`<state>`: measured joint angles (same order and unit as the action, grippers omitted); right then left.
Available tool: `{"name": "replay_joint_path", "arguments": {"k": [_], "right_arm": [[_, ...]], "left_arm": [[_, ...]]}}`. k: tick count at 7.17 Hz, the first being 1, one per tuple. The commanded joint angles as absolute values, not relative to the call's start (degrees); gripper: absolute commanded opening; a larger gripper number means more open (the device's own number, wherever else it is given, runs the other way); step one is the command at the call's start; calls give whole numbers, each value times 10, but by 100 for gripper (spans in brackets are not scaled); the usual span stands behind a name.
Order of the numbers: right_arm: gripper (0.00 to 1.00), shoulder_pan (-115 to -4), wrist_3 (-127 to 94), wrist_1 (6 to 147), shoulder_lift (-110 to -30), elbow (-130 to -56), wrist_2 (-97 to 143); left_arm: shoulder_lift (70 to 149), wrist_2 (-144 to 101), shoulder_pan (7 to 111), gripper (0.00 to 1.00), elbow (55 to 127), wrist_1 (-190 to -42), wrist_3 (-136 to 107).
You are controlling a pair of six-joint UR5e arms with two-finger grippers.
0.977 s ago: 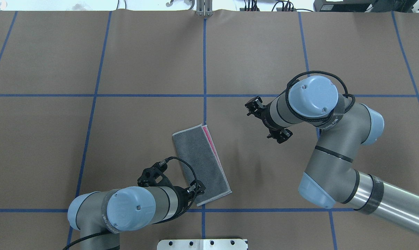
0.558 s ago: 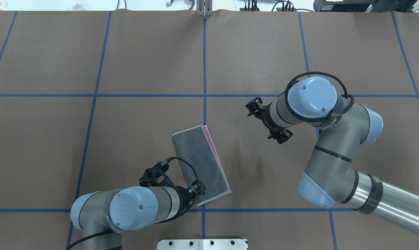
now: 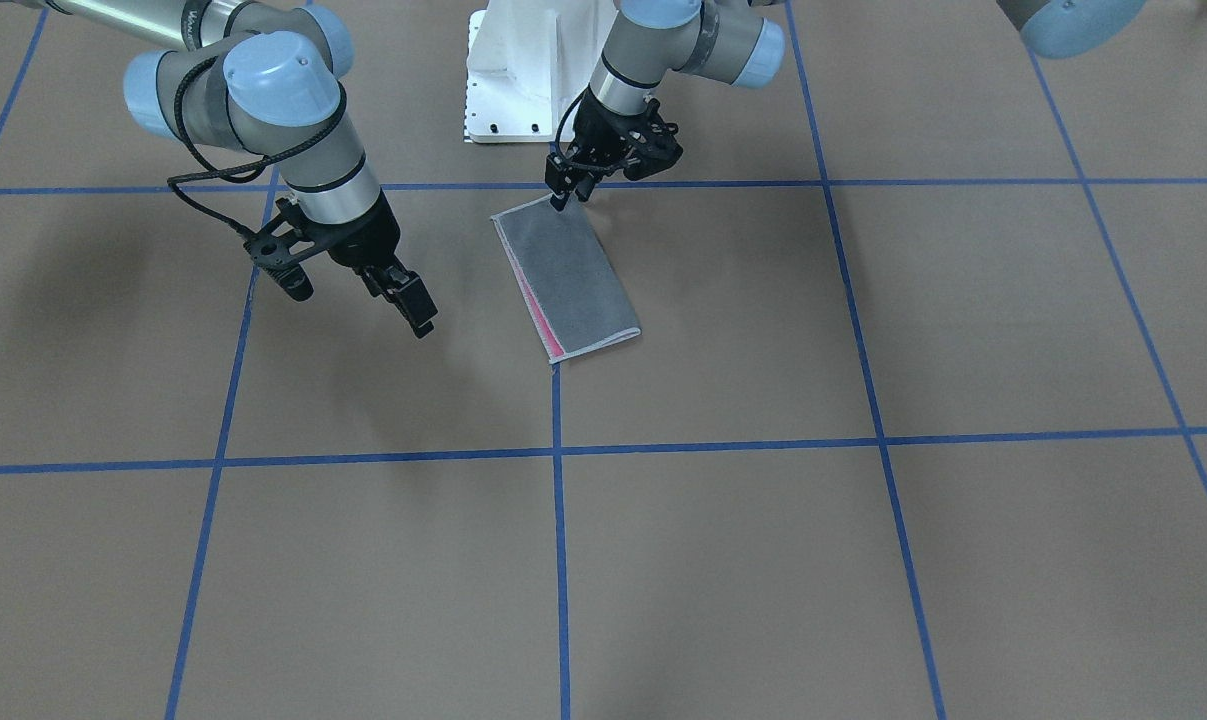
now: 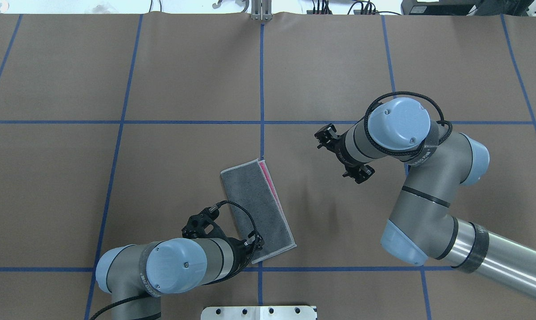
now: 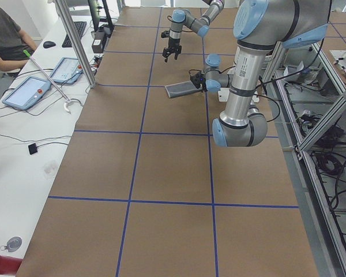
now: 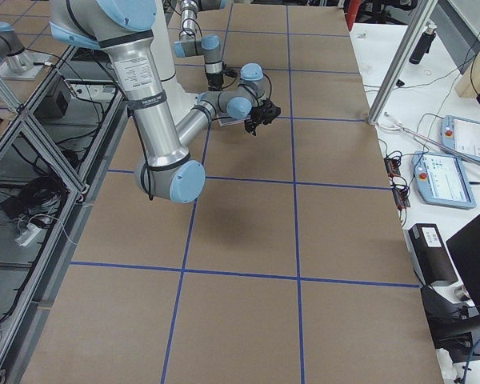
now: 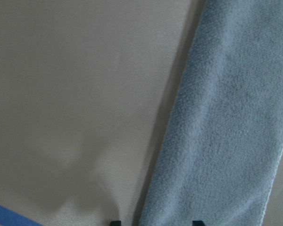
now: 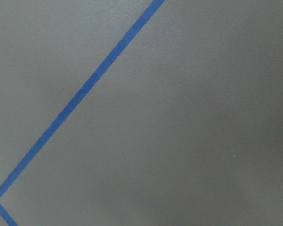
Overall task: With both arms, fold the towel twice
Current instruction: 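Grasp the towel's near end with the left gripper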
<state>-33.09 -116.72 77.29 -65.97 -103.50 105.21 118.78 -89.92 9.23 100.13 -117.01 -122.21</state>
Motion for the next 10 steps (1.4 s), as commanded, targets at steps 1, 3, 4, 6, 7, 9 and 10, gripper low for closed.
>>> {"name": "replay_joint_path", "arguments": {"k": [1,3,4,6,7,9,10], "right_arm": [[100,-332,-1167,773,-660,-1034,1052],[100,-331,-1167,773,-660,-1034,1052],[100,-331,-1167,773,-660,-1034,1052],[100,-332,-1168,773,-659,-1034,1052],[100,-331,-1168,773,-659,-1034,1052],[100,-332,-1168,773,-659,-1034,1052],[100,-332,-1168,773,-659,-1034,1052]], "left_arm": [[1190,-900,92,1,1002,-1170,-1222],[1191,-900,92,0,1005,-1170,-1220],[1191,-900,93,0,1008,-1170,-1220],[1190,-901,102,0,1016,-1171,-1172],[1190,-902,110,0,1017,-1172,-1144],[1182,-907,124,0,1023,-1172,-1140],[1183,-908,127,0,1023,-1170,-1123]]}}
